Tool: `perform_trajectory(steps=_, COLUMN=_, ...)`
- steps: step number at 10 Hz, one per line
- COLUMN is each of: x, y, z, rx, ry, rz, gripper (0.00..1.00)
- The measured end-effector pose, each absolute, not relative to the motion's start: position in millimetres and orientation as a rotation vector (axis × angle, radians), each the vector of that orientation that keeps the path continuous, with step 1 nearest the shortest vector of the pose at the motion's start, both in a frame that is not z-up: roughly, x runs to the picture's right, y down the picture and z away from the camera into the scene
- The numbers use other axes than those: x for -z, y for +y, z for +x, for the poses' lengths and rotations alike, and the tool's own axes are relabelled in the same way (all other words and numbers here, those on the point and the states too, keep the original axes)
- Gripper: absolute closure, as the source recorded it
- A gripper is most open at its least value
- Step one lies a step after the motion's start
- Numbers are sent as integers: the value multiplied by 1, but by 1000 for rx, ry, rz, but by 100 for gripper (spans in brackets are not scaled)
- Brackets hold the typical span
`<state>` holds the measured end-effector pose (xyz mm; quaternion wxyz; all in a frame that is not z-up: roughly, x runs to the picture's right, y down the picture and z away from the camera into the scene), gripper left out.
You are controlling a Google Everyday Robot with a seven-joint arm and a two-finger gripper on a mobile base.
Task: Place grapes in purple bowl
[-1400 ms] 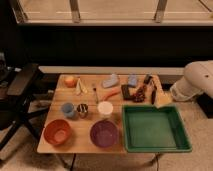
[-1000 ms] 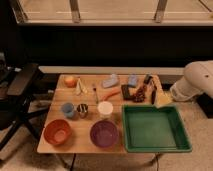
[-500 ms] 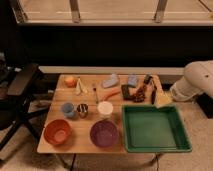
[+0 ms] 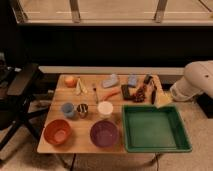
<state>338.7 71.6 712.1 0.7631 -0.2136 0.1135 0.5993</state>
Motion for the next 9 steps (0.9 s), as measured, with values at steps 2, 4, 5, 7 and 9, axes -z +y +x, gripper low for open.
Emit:
perform_trajectory(steps=2, x=-712, y=72, z=339, rx=-1303, ry=247, rz=-464, gripper=20)
perform_trajectory(steps=4, x=-712, y=72, z=339, rx=-1303, ry=247, rz=-465, gripper=20)
perform_trajectory(steps=5, x=-712, y=72, z=339, rx=-1303, ry=247, rz=-465, gripper=20)
perform_trajectory(steps=7, x=-712, y=72, z=339, rx=-1303, ry=247, rz=-465, gripper=20)
perform_trajectory(steps=9, x=-709, y=66, z=338, rx=-1327, ry=230, rz=-468, gripper=20)
